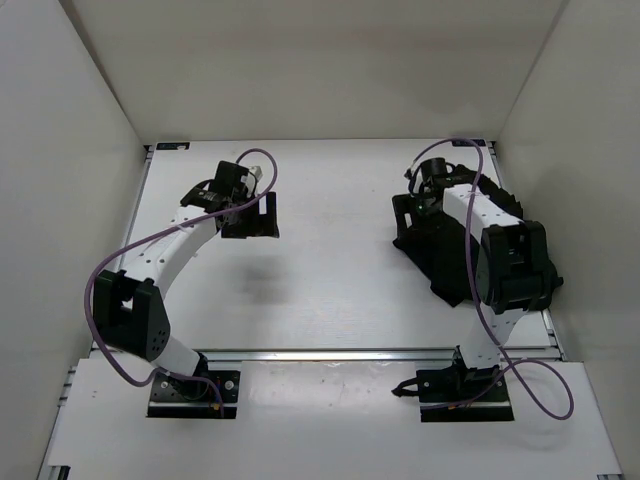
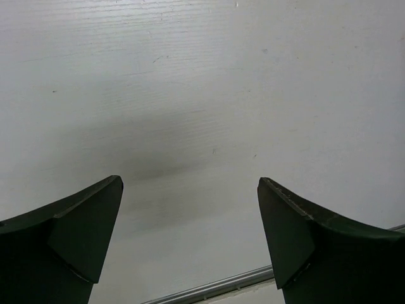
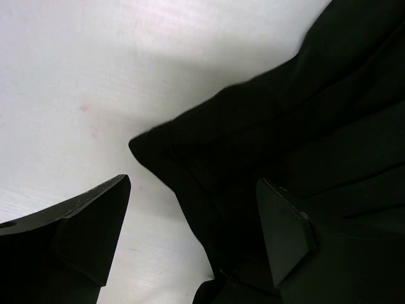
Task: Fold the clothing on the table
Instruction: Flatten the skirt out
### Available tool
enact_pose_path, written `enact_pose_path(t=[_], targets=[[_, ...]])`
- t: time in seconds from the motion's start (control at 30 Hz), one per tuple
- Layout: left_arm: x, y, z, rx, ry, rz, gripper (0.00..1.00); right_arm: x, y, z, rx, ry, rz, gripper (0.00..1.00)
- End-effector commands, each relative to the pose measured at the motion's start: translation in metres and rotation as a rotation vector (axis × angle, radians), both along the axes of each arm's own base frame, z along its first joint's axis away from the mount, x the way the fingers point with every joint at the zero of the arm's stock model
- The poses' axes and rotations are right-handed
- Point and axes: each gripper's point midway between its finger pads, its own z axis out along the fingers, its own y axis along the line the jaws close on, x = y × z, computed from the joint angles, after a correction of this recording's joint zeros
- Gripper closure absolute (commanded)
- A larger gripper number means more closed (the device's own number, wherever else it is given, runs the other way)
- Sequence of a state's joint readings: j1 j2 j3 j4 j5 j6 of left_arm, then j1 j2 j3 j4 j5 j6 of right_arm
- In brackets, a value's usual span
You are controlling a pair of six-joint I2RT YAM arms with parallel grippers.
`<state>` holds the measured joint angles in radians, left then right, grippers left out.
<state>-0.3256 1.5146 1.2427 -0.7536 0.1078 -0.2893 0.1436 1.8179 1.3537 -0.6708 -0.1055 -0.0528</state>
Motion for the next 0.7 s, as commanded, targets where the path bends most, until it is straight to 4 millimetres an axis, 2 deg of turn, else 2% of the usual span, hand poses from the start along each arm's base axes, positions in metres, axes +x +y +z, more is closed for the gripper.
enact_pose_path(t=[0.0,0.2,0.3,0.43,0.57,0.67], targets=[[0.002,0.000,0.029,0.009,-0.089,0.016,0.01,-0.006,0.009,0.002,0.059,-0.021,0.025,0.22],[-0.005,0.007,0.027,0.034,-0.075,0.030,0.02,-0.008,0.009,-0.015,0.052,-0.003,0.010,0.22],[-0.011,0.007,0.025,0.048,-0.070,0.020,0.02,-0.006,0.010,-0.021,-0.001,-0.004,0.022,0.23],[-0.018,0.010,0.023,0.046,-0.058,0.020,0.02,-0.003,0.003,-0.034,-0.157,-0.005,0.034,0.23],[-0.023,0.013,0.029,0.061,-0.061,0.010,0.02,-0.002,0.003,-0.053,-0.147,0.033,0.029,0.24],[-0.026,0.018,0.028,0.073,-0.052,0.016,0.01,0.002,0.003,-0.054,-0.120,0.029,0.017,0.37]])
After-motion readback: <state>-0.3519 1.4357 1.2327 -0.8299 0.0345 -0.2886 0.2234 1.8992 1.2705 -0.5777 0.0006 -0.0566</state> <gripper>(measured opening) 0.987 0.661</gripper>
